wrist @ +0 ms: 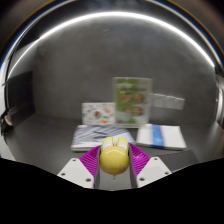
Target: Arrange mouse
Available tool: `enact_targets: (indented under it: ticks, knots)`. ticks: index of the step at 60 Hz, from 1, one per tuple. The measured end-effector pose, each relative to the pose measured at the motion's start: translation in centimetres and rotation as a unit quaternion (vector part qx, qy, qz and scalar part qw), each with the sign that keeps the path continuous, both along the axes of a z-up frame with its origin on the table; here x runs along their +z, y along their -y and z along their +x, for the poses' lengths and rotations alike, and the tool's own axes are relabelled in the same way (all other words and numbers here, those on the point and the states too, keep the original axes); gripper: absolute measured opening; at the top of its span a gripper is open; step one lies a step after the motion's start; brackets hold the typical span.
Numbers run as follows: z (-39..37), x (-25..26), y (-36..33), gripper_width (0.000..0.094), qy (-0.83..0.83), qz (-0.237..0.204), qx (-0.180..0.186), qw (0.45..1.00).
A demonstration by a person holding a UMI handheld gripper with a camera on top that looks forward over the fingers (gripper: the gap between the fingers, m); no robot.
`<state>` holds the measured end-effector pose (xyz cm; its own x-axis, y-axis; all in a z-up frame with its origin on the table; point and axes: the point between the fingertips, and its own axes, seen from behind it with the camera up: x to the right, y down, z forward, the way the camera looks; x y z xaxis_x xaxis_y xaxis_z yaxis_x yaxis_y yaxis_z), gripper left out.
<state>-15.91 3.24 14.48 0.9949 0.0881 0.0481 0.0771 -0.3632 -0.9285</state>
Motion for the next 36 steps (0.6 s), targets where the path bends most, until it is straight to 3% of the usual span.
enact_targets:
  ticks: [7,11,23,31,36]
  knots:
    - [14.4,-0.3,1.1,0.0419,0.026,0.011,-0.069,0.997]
    - [21.5,-2.9,1.4,0.0418,0.030,-0.007,-0.096,0.995]
    - [29.3,-12.5,0.9,0.0420,-0.019,-0.100,-0.053,0.993]
    - [30.7,-14.9,0.7,0.0424,-0.027,-0.123,-0.024,0.992]
    - [30.5,-15.2,0.9,0.0496,-0.037,-0.126,-0.004,0.991]
